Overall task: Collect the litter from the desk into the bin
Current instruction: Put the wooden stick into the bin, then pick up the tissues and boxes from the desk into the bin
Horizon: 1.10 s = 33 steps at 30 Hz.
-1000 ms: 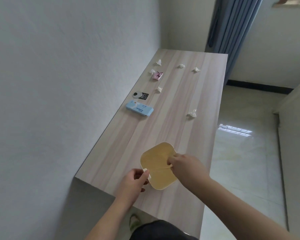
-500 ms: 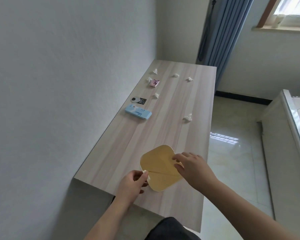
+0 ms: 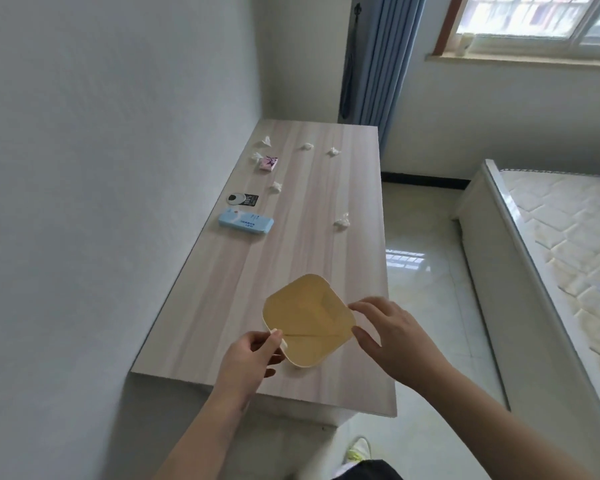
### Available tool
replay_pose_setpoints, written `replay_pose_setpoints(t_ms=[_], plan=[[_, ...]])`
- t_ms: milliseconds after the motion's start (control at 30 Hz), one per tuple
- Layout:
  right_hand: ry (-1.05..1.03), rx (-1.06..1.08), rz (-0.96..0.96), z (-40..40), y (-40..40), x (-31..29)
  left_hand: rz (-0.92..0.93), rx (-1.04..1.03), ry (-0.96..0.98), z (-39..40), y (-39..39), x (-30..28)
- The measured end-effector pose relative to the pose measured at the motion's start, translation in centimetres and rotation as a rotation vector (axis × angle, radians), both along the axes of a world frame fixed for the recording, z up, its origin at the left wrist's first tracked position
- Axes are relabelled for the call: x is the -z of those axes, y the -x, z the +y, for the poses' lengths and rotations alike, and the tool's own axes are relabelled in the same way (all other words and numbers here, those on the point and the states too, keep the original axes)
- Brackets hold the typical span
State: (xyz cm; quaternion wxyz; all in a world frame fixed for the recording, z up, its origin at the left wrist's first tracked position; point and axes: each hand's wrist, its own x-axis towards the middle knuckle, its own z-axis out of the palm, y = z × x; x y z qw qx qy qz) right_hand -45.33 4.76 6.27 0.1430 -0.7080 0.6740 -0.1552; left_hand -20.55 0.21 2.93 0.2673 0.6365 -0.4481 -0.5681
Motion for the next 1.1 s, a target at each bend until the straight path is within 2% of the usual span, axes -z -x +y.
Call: replay_pose_setpoints(t_ms=[200, 400, 600, 833, 1100], plan=[[0.053, 0.176, 0.258, 4.1, 5.2, 0.5, 0.017, 0.124, -0.022, 0.7, 4.1, 0.1], [0.054, 0.289, 0.285, 6.6, 10.3, 0.9, -0.001, 0.214, -0.016, 0.9, 9.9, -0.3], [0.059, 0.395, 0.337, 11.0, 18.7, 1.4, -0.034, 0.336, -0.024, 2.1, 20.1, -0.7], [-0.112, 0.553, 0.303, 16.8, 28.9, 1.9, -0.061, 0.458, -0.012, 4.1, 32.4, -1.3], [-0.115, 0.593, 0.18, 19.1, 35.7, 2.7, -0.055, 0.499, -0.085, 7.6, 39.9, -0.9]])
